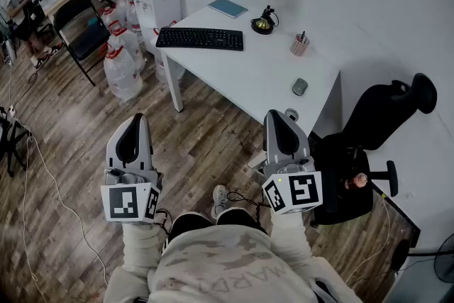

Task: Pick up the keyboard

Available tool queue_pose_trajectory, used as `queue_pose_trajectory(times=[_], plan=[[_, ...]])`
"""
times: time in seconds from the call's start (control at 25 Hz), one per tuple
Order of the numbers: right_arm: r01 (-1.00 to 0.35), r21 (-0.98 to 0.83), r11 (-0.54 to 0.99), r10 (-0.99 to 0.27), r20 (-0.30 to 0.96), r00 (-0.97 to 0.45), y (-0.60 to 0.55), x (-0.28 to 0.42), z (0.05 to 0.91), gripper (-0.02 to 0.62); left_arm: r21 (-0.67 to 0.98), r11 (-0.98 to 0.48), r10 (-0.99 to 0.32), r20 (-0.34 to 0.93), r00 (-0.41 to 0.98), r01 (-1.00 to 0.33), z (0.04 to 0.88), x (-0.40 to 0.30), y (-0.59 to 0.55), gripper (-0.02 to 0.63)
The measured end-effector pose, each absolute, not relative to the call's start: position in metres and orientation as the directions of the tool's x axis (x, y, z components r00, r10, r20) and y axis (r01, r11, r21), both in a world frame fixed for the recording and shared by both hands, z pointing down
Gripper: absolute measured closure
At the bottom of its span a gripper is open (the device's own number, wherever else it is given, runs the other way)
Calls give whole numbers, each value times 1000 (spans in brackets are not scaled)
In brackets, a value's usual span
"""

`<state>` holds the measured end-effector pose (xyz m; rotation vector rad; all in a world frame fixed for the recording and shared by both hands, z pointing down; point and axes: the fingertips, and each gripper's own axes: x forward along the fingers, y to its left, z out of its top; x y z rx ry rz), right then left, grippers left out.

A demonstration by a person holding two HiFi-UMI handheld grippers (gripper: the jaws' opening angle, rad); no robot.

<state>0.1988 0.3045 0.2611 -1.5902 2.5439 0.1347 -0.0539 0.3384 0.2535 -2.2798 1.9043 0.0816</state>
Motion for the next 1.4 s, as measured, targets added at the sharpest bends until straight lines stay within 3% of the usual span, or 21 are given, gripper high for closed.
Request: queue_pose_trajectory(times=[0.76, 1.4], plan=[[-881, 12, 473, -866, -176, -467, 217, 191, 269, 584, -94, -140, -976, -156, 154, -986, 258, -58, 258, 600], [-842, 44, 537, -826, -174, -536, 134, 212, 273, 584, -87, -126, -976, -170, 139, -988, 257, -20, 179, 600]])
